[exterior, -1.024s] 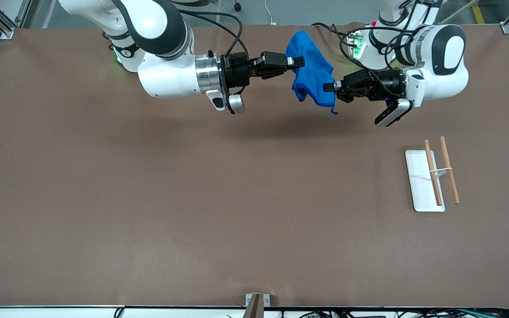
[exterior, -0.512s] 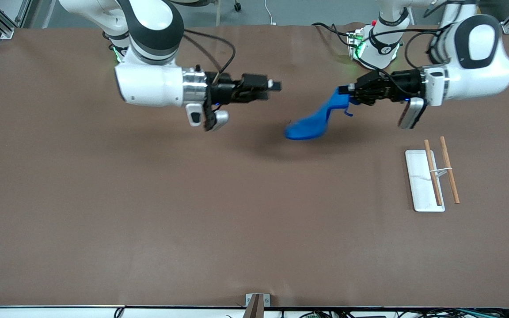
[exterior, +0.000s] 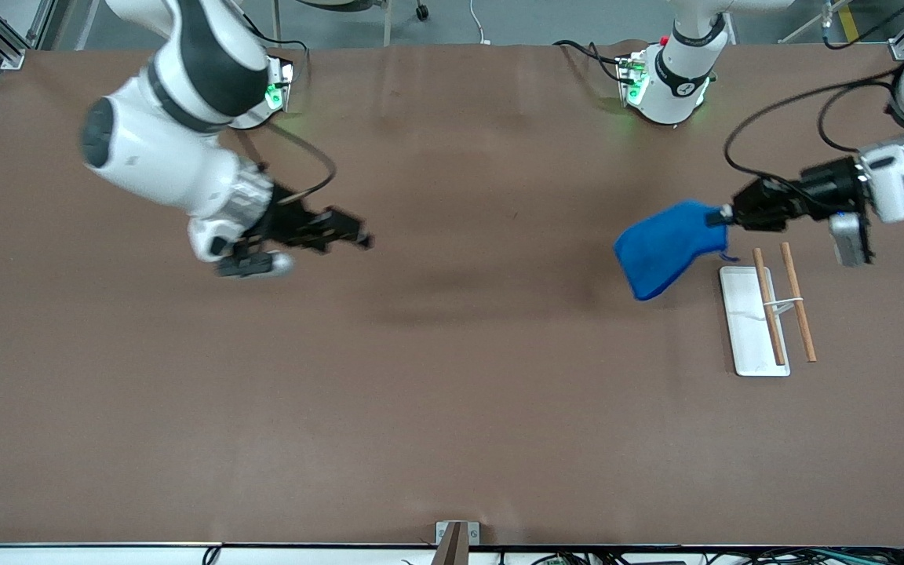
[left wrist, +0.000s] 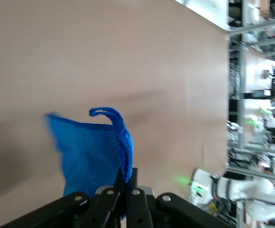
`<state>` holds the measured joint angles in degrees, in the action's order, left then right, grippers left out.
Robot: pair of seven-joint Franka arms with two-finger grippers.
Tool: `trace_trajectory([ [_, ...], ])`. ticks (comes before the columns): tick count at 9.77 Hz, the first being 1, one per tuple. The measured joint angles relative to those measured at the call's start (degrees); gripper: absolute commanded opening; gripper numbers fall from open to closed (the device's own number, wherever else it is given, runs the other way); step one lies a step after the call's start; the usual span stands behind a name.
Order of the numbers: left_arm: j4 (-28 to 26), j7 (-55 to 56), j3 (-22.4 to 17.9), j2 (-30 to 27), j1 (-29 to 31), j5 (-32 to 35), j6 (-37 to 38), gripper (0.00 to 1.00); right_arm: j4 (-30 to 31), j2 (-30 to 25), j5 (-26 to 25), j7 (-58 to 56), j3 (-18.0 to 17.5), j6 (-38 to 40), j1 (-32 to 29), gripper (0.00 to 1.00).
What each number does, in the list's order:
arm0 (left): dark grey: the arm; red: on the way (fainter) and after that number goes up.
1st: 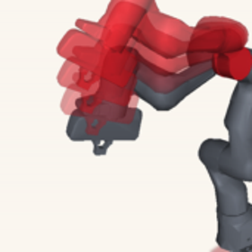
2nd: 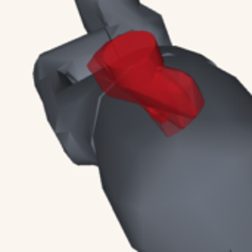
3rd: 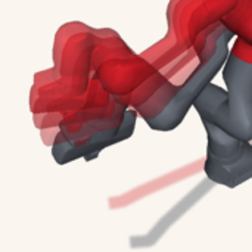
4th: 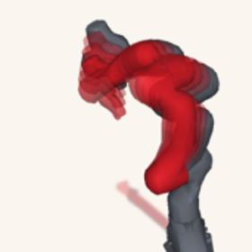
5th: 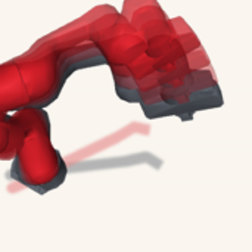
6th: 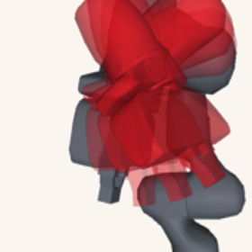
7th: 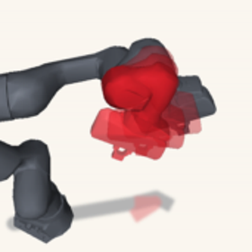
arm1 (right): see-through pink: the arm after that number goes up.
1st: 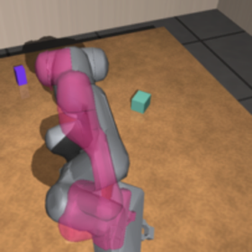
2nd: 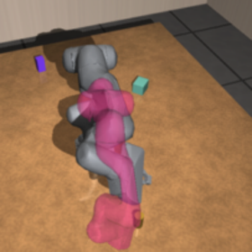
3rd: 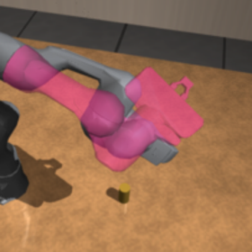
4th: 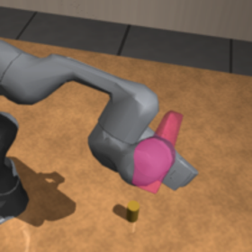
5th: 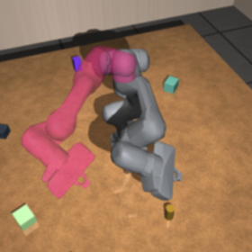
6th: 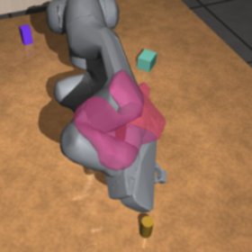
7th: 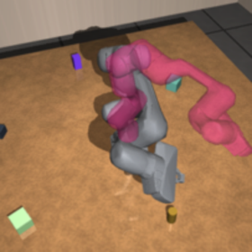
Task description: Right arm passes towel to left arm to hang
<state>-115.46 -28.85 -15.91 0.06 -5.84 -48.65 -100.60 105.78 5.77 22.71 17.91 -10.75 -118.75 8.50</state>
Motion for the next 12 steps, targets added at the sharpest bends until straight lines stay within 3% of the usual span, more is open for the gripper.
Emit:
trace_trajectory([
  [2, 4.5, -2.8, -5.2, 5.7, 0.3, 2.6, -0.9, 0.0, -1.6, -2.0, -13.6, -0.3, 6.3, 7.1, -1.6, 1.0],
  [3, 7.3, -3.8, -7.5, 8.3, 0.4, 4.5, -1.6, 0.0, -3.5, -2.6, -18.8, -0.2, 6.9, 10.7, -3.6, 1.0],
  [6, 11.9, -7.8, -17.5, 15.1, 0.5, 6.1, -2.8, 0.04, -11.3, -3.7, -23.0, -4.2, 7.0, 22.7, -10.4, 1.0],
  [7, 11.9, -8.9, -21.0, 17.3, 0.9, 6.1, -3.3, 0.26, -13.6, -4.3, -23.4, -6.9, 8.1, 26.0, -11.4, 1.0],
  [8, 11.9, -9.4, -22.5, 19.0, 1.7, 6.1, -4.1, 0.35, -15.8, -5.0, -23.7, -11.1, 10.6, 29.3, -11.7, 1.0],
  [9, 12.0, -9.4, -23.0, 20.1, 2.1, 6.1, -4.7, 0.83, -17.2, -5.9, -23.8, -14.5, 13.0, 32.2, -12.0, 1.0],
  [10, 12.0, -9.5, -23.4, 21.0, 2.2, 6.1, -5.1, 1.0, -18.1, -6.7, -23.8, -16.1, 14.4, 34.5, -12.2, 1.0],
  [12, 12.2, -11.5, -23.7, 21.6, 2.2, 6.1, -5.2, 1.0, -20.7, -7.1, -23.8, -17.1, 14.4, 36.9, -12.2, 1.0],
])
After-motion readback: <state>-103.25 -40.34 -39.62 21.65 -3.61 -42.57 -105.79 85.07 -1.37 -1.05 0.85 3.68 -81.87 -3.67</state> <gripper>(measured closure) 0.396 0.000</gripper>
